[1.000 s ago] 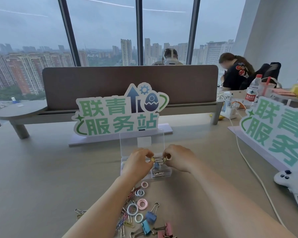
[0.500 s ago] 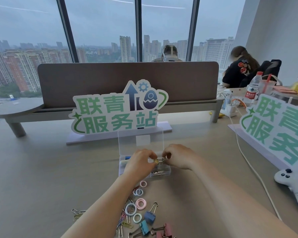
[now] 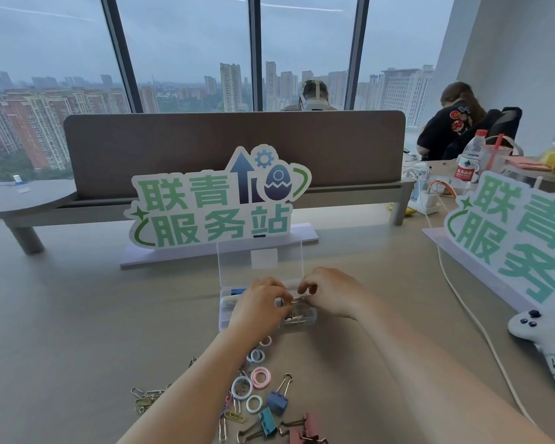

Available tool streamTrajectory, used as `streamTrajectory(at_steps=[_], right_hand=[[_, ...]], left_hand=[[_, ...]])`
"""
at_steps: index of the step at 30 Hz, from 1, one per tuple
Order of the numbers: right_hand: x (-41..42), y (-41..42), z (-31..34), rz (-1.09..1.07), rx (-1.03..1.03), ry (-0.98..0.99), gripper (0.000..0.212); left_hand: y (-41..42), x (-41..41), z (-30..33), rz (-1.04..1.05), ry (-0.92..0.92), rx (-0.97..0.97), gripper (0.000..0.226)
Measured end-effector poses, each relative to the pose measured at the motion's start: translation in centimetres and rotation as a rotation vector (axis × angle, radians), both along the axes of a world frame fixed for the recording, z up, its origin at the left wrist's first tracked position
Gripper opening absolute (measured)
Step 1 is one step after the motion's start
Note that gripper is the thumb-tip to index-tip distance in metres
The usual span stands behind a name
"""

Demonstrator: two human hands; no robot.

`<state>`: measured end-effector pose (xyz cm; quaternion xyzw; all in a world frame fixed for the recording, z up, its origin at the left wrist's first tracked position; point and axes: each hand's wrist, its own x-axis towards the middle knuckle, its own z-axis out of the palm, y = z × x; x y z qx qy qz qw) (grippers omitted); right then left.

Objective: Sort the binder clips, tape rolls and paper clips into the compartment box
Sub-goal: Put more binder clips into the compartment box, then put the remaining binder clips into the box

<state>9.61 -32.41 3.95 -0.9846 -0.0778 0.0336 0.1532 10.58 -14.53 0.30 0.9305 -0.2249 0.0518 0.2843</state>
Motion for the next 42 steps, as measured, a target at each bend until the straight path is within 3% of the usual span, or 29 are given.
streamTrajectory(at_steps=[17,26,42], right_hand=[[-3.5,1.5,0.5,0.016,0.115,-0.120,0.016],[-8.6,2.9,-0.1,0.093,0.183,0.032,0.003],[-15.2,2.8,-0.5,0.108,0.290,0.266,0.026]], left_hand=[[1.9,-2.3,1.1,0.039,-0.049,-0.101,0.018],[3.5,-7.3,1.0,0.004,0.014,-0.090,0.015],[3.9,-13.9,-0.3,0.031,0.016,0.049,0.030]])
